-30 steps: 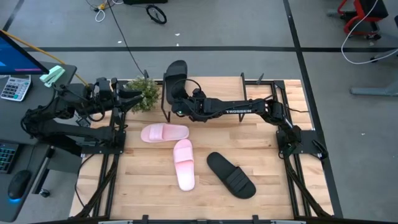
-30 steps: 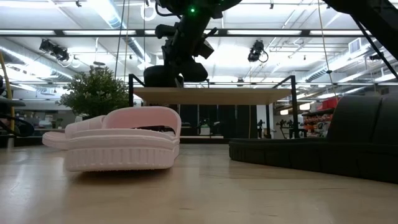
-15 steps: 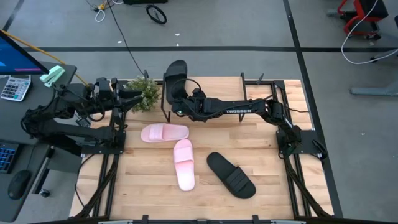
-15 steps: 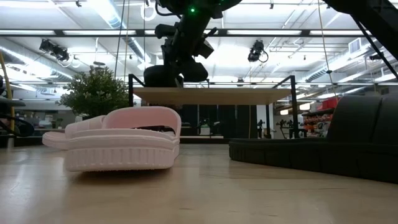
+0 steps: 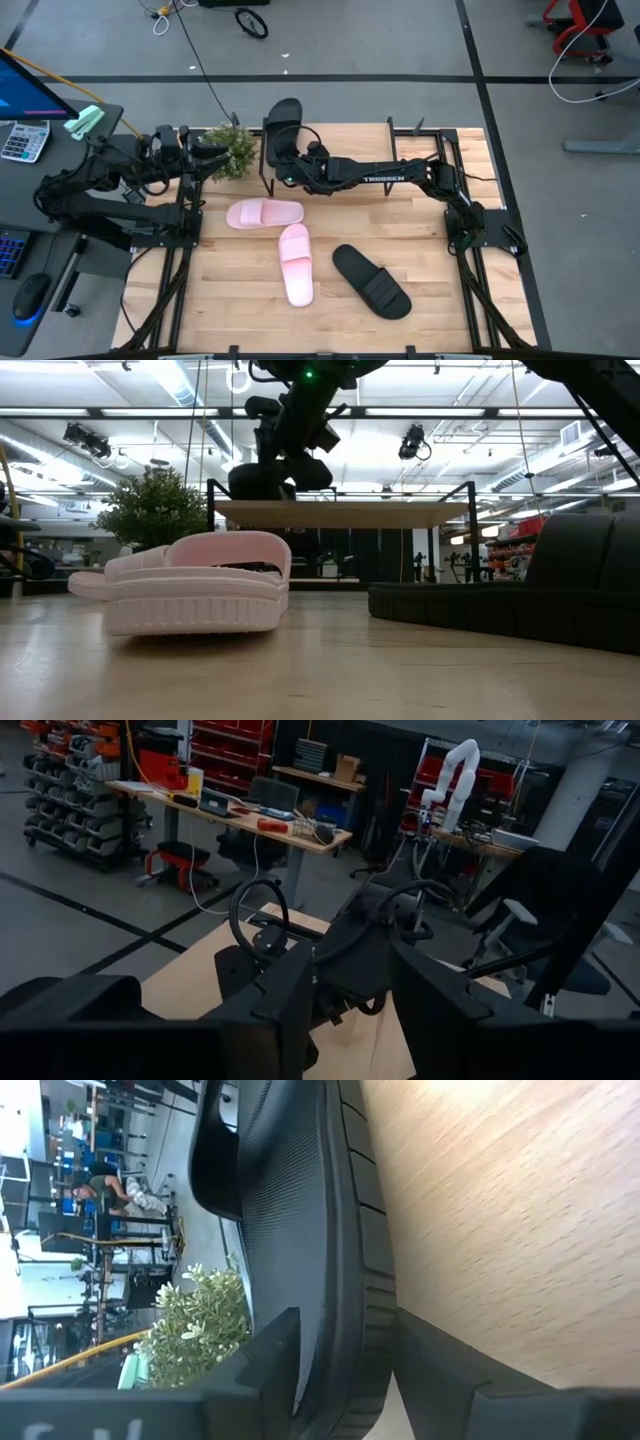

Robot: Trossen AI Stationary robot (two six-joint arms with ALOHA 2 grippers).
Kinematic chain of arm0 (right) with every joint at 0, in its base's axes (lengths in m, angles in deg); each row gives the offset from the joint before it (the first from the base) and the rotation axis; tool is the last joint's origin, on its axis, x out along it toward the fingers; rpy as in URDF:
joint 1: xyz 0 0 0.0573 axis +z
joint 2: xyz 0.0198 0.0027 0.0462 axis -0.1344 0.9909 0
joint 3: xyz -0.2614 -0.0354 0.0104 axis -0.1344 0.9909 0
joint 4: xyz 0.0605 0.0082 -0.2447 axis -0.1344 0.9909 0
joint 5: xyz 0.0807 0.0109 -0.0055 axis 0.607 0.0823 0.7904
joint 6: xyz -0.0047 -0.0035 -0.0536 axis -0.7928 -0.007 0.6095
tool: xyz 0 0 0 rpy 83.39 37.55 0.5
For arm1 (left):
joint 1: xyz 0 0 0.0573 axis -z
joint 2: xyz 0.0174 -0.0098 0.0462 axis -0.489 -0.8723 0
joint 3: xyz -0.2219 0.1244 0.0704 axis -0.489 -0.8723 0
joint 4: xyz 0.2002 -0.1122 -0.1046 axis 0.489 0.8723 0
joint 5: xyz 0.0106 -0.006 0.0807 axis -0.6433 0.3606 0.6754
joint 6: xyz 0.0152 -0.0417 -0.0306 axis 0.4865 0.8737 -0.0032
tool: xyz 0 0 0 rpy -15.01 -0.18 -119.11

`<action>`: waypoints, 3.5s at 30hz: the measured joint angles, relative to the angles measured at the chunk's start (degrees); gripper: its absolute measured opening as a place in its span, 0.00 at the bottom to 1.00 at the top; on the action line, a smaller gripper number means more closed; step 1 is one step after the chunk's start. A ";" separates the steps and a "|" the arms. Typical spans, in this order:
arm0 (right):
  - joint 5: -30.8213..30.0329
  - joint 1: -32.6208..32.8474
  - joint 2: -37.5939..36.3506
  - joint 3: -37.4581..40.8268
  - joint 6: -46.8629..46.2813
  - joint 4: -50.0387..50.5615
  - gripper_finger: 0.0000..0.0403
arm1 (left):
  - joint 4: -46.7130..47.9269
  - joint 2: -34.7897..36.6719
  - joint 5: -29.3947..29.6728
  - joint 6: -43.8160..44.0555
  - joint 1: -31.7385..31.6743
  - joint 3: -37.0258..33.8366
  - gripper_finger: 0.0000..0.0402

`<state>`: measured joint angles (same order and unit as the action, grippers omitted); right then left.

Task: Pick and place slides into the shelf
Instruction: Put the top black slide on the shelf, then put the black slide on the shelf

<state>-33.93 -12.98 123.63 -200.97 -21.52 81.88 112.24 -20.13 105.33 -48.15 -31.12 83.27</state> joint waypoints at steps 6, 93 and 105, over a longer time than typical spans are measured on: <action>0.92 -0.11 0.00 0.00 0.28 -0.03 0.45 | 0.09 0.00 0.00 0.00 -0.02 0.00 0.36; 15.99 4.84 -6.42 0.02 12.51 7.52 0.65 | 2.88 -0.02 -0.02 1.05 0.00 0.02 0.36; 11.96 17.75 -14.43 0.00 1.11 38.08 0.65 | 3.67 -0.70 -7.45 1.20 0.15 0.07 0.35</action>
<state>-21.98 4.77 109.19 -200.97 -20.41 119.96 115.91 -20.83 97.88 -46.95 -30.97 83.34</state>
